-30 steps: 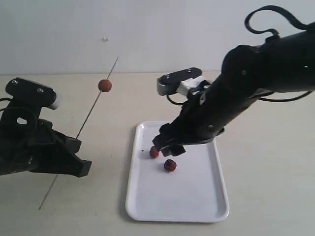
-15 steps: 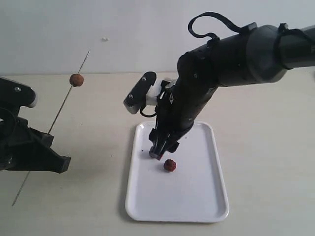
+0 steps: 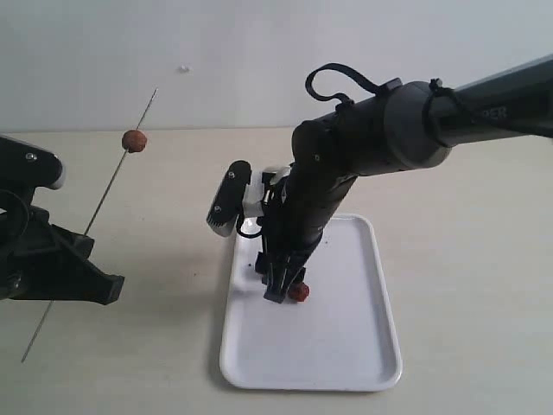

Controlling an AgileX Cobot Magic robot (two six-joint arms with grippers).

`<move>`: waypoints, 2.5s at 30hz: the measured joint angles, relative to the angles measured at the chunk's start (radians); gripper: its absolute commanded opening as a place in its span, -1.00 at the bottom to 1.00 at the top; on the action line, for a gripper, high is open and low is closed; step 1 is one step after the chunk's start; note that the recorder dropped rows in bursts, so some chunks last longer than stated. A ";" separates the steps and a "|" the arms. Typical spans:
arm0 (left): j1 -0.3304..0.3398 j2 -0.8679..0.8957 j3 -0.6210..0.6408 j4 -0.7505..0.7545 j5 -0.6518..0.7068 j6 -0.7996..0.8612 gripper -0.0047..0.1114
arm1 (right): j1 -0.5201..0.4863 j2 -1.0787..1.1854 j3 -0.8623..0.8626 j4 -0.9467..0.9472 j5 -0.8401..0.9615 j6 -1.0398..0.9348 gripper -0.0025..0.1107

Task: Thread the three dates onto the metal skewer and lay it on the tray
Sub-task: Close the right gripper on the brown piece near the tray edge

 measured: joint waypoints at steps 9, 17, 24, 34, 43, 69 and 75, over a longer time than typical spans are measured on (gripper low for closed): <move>0.000 0.000 0.000 0.000 0.000 0.002 -0.92 | 0.000 0.025 0.000 0.004 -0.023 -0.049 0.16; 0.000 0.000 0.000 0.000 0.000 0.002 -0.92 | 0.000 0.027 0.000 0.006 -0.057 -0.064 0.10; 0.000 0.000 0.000 0.000 0.000 0.004 -0.92 | 0.000 0.027 0.000 0.006 -0.064 -0.089 0.10; 0.000 0.000 0.000 0.000 0.000 0.004 -0.92 | 0.000 0.029 0.000 0.006 -0.074 -0.105 0.09; 0.000 0.000 0.000 0.000 0.000 0.004 -0.92 | 0.000 0.051 -0.006 0.010 -0.109 -0.107 0.09; 0.000 0.000 0.000 0.000 0.000 0.004 -0.92 | 0.000 0.053 -0.012 -0.005 -0.071 -0.061 0.02; 0.000 0.000 0.000 0.000 0.000 0.004 -0.92 | 0.000 0.053 -0.012 -0.005 -0.053 -0.051 -0.25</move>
